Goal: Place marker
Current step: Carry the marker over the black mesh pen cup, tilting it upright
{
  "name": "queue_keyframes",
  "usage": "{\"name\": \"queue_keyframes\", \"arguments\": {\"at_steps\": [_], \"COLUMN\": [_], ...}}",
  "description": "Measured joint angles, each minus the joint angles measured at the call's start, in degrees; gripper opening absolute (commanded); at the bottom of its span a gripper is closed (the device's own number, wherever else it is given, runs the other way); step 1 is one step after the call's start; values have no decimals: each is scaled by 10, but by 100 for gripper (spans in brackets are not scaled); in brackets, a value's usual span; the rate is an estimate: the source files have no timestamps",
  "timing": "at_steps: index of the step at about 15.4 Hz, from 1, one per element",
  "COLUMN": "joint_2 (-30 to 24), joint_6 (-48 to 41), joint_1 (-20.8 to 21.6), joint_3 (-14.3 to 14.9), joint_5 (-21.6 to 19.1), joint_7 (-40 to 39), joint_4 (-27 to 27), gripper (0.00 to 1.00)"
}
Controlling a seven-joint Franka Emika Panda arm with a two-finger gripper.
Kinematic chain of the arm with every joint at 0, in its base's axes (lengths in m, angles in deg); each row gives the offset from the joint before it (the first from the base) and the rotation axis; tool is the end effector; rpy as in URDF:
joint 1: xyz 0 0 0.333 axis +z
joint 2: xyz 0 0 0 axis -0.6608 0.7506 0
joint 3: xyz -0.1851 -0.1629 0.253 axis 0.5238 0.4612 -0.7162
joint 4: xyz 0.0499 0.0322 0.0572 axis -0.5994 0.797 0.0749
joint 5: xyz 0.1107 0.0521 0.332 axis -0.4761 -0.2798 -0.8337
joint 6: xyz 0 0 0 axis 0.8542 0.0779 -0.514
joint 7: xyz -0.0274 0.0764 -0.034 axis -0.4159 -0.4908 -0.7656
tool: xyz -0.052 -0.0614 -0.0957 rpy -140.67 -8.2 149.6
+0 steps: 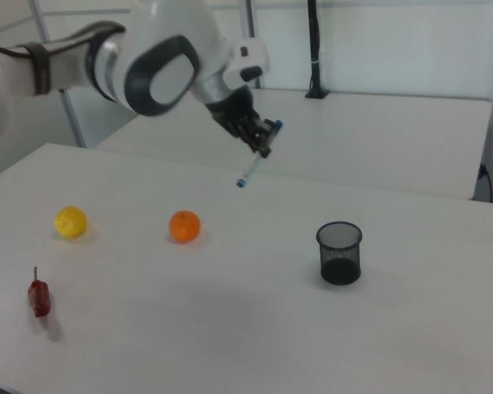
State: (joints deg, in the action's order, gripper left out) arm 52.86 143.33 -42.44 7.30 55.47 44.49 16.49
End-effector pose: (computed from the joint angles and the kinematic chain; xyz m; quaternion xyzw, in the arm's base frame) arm 0.6067 -0.1419 0.6089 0.9657 -0.0931 0.2418 0.0170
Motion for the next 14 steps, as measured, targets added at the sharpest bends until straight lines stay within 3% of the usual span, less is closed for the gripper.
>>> {"name": "queue_keyframes", "arguments": {"at_steps": [8, 14], "joint_2": [106, 163], "joint_6": [280, 398], "joint_1": [-42, -43], "joint_3": [1, 1], "joint_5": [0, 0], "joint_7": [0, 0], "joint_4": [20, 36], "gripper": [0, 0]}}
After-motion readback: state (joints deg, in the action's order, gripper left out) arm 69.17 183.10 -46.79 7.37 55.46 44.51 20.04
